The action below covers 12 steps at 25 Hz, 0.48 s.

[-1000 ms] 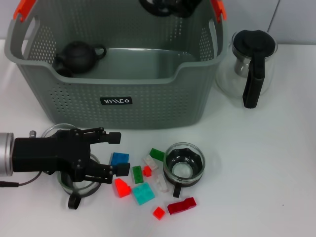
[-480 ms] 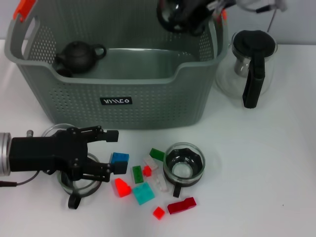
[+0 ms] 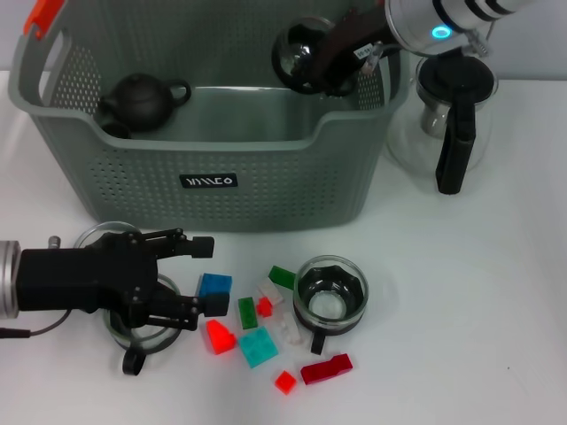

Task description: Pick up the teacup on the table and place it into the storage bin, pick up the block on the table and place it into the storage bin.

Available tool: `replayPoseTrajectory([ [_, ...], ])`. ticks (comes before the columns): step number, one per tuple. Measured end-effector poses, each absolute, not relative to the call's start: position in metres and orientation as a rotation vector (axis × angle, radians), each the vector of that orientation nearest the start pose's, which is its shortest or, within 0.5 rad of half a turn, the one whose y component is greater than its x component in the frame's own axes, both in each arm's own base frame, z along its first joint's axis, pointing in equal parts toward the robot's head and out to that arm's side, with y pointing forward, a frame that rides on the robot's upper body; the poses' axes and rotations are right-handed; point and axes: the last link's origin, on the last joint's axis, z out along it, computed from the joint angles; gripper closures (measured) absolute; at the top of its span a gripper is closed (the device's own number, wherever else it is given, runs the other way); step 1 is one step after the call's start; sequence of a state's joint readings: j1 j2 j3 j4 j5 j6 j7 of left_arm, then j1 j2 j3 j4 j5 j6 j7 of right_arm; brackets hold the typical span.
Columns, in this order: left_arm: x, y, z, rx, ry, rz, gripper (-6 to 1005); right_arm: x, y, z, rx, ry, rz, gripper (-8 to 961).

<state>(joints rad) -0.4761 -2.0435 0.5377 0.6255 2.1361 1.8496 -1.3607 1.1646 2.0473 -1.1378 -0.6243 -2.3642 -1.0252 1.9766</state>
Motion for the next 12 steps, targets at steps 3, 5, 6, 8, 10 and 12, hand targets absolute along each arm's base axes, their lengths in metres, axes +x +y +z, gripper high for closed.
replayPoseTrajectory([
  [3, -0.2804, 0.2805, 0.0183, -2.863, -0.702, -0.835, 49, 0.0709, 0.4714, -0.0420, -2.705, 0.255, -0.071, 899],
  [5, -0.2801, 0.2809, 0.0185, -2.864, -0.701, -0.835, 49, 0.0725, 0.4711, -0.0424, -2.704, 0.261, -0.071, 898],
  [6, -0.2801, 0.2809, 0.0185, -2.864, -0.701, -0.834, 49, 0.0732, 0.4709, -0.0428, -2.704, 0.263, -0.071, 897],
  [8, -0.2801, 0.2809, 0.0184, -2.865, -0.700, -0.834, 49, 0.0735, 0.4709, -0.0434, -2.702, 0.264, -0.070, 895],
  [10, -0.2800, 0.2810, 0.0184, -2.865, -0.700, -0.834, 49, 0.0739, 0.4706, -0.0441, -2.701, 0.264, -0.074, 894],
  [12, -0.2797, 0.2813, 0.0183, -2.865, -0.699, -0.834, 49, 0.0742, 0.4702, -0.0452, -2.702, 0.262, -0.081, 892],
])
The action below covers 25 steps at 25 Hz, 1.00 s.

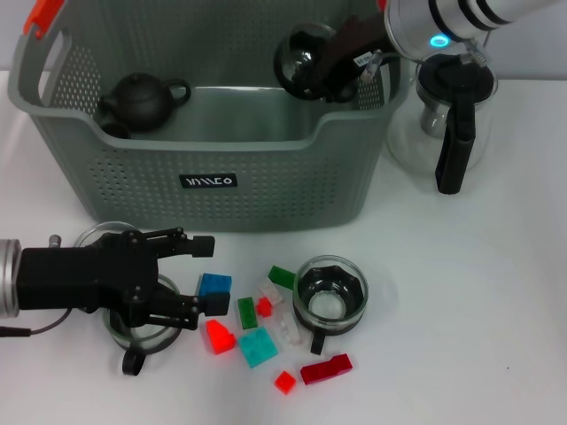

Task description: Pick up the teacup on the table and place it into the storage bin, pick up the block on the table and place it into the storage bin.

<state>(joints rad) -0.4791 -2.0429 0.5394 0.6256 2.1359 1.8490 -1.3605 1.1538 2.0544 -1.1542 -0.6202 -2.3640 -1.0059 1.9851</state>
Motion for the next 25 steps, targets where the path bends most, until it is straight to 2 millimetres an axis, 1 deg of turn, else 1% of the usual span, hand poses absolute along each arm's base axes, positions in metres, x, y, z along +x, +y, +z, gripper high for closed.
replayPoseTrajectory([
  [8, -0.2801, 0.2818, 0.0179, -2.862, -0.700, -0.830, 49, 0.0756, 0.4697, -0.0463, -2.699, 0.258, -0.103, 887],
  [15, -0.2803, 0.2819, 0.0176, -2.861, -0.702, -0.827, 49, 0.0801, 0.4700, -0.0461, -2.684, 0.265, -0.183, 881],
  [25, -0.2799, 0.2815, 0.0159, -2.863, -0.703, -0.828, 49, 0.0770, 0.4680, -0.0516, -2.688, 0.241, -0.203, 874],
])
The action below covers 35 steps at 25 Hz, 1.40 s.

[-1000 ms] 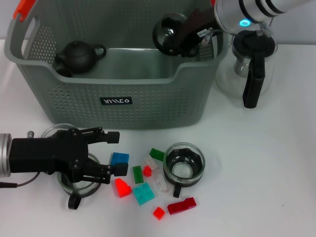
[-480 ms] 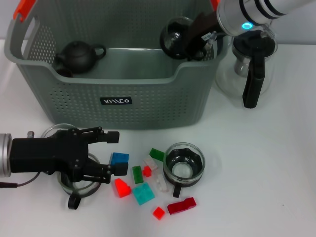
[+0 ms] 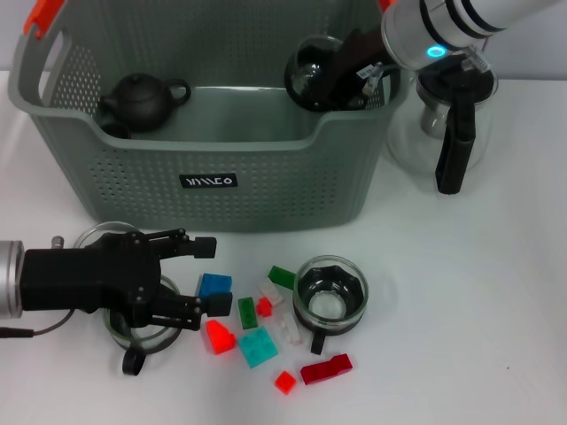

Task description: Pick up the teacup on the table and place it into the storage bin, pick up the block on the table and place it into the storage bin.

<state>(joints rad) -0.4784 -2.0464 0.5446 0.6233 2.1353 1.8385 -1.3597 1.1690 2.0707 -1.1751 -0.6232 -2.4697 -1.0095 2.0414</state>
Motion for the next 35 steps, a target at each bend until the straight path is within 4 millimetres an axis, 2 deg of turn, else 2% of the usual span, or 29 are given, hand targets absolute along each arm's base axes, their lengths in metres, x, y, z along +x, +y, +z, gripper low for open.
replayPoseTrajectory([
  [15, -0.281, 0.281, 0.015, -2.861, -0.706, -0.829, 48, 0.076, 0.467, -0.052, -2.693, 0.244, -0.198, 863],
  [20, -0.281, 0.280, 0.016, -2.860, -0.708, -0.835, 48, 0.070, 0.469, -0.044, -2.667, 0.234, -0.162, 652],
  [24, -0.281, 0.279, 0.017, -2.860, -0.711, -0.839, 48, 0.063, 0.471, -0.030, -2.629, 0.222, -0.098, 554],
  [30, -0.281, 0.280, 0.018, -2.853, -0.711, -0.846, 49, 0.044, 0.465, 0.006, -2.569, 0.197, 0.054, 406],
  [35, -0.280, 0.281, 0.019, -2.851, -0.708, -0.849, 49, 0.038, 0.451, 0.025, -2.592, 0.203, 0.159, 364],
])
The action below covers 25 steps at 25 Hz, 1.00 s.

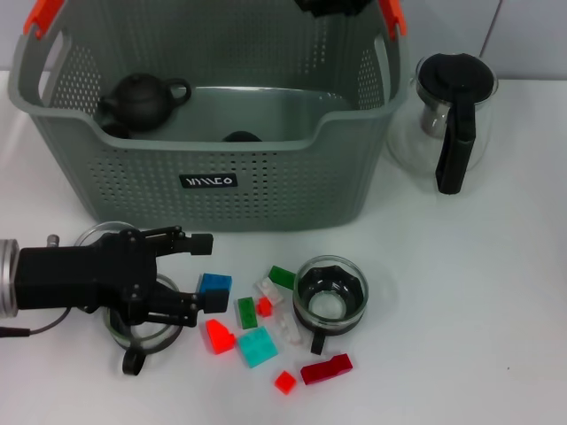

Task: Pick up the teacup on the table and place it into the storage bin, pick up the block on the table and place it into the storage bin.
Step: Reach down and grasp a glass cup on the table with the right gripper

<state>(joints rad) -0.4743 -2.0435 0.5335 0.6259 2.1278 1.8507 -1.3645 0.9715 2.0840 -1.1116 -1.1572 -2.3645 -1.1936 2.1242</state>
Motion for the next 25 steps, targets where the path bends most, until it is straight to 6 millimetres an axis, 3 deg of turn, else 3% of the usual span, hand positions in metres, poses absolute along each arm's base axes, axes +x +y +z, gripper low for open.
replayPoseTrajectory([
  [10, -0.277, 0.279, 0.025, -2.864, -0.707, -0.887, 49, 0.042, 0.416, 0.064, -2.749, 0.258, 0.420, 279],
  [15, -0.276, 0.279, 0.028, -2.854, -0.706, -0.909, 49, 0.052, 0.405, 0.068, -2.797, 0.269, 0.478, 237],
  [20, -0.275, 0.278, 0.029, -2.860, -0.701, -0.916, 48, 0.063, 0.390, 0.072, -2.855, 0.275, 0.463, 74],
  [25, -0.275, 0.278, 0.029, -2.863, -0.699, -0.919, 48, 0.069, 0.363, 0.070, -3.013, 0.260, 0.371, 78],
])
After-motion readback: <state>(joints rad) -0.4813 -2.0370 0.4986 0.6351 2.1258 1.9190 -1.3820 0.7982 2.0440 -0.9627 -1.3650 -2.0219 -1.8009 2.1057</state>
